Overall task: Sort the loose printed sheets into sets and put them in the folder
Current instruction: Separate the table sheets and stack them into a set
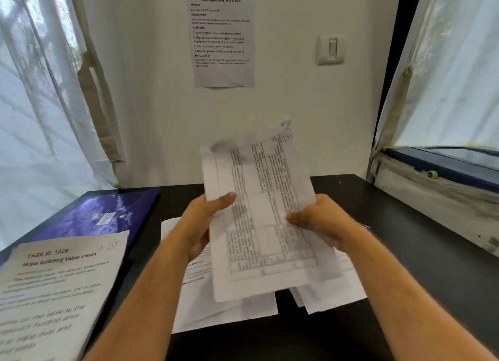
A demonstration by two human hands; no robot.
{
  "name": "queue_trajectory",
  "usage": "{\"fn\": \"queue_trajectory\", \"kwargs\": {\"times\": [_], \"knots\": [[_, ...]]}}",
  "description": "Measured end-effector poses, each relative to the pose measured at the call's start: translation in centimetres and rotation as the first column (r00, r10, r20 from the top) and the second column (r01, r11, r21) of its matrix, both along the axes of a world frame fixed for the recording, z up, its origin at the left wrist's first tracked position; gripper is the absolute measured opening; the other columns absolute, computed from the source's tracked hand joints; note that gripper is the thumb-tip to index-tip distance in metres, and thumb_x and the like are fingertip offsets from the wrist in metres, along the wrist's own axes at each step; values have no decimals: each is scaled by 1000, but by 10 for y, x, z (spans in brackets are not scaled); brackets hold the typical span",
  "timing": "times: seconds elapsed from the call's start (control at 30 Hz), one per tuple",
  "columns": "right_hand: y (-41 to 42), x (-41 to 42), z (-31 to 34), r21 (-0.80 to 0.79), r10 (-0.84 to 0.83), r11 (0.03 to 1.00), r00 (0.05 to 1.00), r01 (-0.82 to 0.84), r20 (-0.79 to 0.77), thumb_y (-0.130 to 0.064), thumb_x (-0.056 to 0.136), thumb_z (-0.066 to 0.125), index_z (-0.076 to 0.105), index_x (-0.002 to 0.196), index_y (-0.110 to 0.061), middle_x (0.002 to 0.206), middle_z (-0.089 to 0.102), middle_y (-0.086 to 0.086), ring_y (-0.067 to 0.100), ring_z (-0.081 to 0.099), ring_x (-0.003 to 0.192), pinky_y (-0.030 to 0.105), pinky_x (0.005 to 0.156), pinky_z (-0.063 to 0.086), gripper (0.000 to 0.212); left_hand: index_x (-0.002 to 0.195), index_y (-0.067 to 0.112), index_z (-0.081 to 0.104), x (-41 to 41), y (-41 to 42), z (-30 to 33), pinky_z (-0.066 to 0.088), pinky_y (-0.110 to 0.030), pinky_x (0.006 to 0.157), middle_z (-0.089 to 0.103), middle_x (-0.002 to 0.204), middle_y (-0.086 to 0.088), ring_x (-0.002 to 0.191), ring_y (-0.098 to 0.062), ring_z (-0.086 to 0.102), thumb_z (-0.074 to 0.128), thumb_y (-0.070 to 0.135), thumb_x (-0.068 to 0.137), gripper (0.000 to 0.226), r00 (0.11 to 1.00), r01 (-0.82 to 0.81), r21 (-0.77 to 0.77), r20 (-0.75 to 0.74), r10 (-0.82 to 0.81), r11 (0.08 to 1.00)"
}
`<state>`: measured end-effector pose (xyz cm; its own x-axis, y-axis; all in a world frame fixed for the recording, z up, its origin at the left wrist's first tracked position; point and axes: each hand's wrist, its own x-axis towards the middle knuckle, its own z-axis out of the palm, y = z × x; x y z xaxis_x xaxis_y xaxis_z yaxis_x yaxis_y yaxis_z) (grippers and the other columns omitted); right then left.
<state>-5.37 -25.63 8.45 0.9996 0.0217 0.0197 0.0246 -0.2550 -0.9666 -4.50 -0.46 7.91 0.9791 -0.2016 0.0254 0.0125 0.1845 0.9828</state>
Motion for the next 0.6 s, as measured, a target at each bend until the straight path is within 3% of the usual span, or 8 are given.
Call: {"fn": "queue_trajectory", "kwargs": {"times": [0.1,0.2,0.3,0.37,0.43,0.5,0.6], "knots": [[-36,-3,-14,-32,74,996,982,-80,-171,1,85,68,67,115,-7,106,76,7,25,73,99,46,94,56,31,121,14,65,12,-32,-13,55,-54,92,75,110,-9,101,-31,72,66,9,92,30,995,-102,-5,-16,102,995],[-61,-8,-28,-115,21,992,969,-51,-245,-6,86,71,61,120,-11,102,77,4,24,75,92,48,88,58,36,118,16,66,21,-66,-38,58,-45,85,75,111,-4,98,-22,72,66,6,92,27,988,-146,71,-33,148,987],[-62,-14,-30,-232,-109,969,989,84,-99,-14,89,71,60,122,-19,104,75,-4,15,75,84,34,73,59,35,121,22,63,22,-89,-65,53,-22,67,71,110,5,87,-6,66,64,16,95,26,976,-219,201,42,215,955],[-55,-9,-31,-334,-246,906,965,261,86,-15,88,73,46,142,-26,129,63,-5,17,66,108,38,86,54,61,125,23,62,20,-95,-75,54,-20,67,69,117,5,86,-7,66,62,22,98,28,968,-247,331,131,215,911],[-45,2,-32,-424,-317,809,910,407,268,-14,86,75,25,154,-33,153,43,-1,26,42,139,51,109,39,86,127,25,60,18,-96,-77,54,-18,63,67,116,7,85,-10,68,59,27,99,28,959,-267,471,216,184,841],[-29,14,-30,-444,-264,798,899,407,350,-10,88,72,19,155,-38,160,31,-2,28,26,148,54,116,29,90,122,28,61,17,-95,-77,53,-17,61,66,109,9,85,-12,68,58,30,100,23,951,-278,524,267,155,805],[5,28,-28,-459,-96,838,907,296,411,-8,92,67,29,151,-37,155,37,-2,23,39,141,41,110,38,76,104,30,63,13,-92,-73,49,-15,61,68,94,10,83,-12,69,58,30,99,7,932,-307,512,331,145,802]]}}
